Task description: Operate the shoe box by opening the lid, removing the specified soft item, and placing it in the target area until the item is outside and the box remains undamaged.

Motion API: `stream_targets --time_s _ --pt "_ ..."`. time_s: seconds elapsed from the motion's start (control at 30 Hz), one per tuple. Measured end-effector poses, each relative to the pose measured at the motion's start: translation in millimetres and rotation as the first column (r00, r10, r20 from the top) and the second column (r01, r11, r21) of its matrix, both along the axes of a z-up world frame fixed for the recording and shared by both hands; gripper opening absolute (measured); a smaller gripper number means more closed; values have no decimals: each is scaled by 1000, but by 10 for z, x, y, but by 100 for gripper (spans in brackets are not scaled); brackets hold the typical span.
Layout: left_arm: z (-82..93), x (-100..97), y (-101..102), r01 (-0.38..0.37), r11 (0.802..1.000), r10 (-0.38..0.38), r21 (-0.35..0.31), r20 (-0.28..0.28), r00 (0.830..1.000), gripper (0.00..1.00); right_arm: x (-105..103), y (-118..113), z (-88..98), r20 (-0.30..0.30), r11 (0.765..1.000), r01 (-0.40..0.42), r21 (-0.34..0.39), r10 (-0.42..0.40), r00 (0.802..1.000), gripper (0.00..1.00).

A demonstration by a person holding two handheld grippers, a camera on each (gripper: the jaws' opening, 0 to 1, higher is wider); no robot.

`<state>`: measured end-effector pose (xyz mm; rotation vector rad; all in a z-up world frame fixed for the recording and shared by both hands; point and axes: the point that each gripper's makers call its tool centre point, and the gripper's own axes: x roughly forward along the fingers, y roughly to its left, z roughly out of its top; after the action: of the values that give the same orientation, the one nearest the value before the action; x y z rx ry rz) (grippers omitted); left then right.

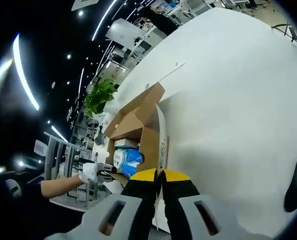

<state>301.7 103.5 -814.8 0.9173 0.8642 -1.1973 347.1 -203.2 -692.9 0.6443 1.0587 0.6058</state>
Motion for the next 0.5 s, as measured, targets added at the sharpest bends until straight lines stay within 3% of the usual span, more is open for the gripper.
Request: stream_targets --time_s 0.3,0.5 --pt "6 -31 85 -25 1000 25 -2 0 1000 4 6 109 -71 -20 1000 -27 9 27 999 0" --pt "-10 -47 144 -29 1000 29 3 -8 1000 4 64 245 -89 -36 998 -35 56 37 999 0"
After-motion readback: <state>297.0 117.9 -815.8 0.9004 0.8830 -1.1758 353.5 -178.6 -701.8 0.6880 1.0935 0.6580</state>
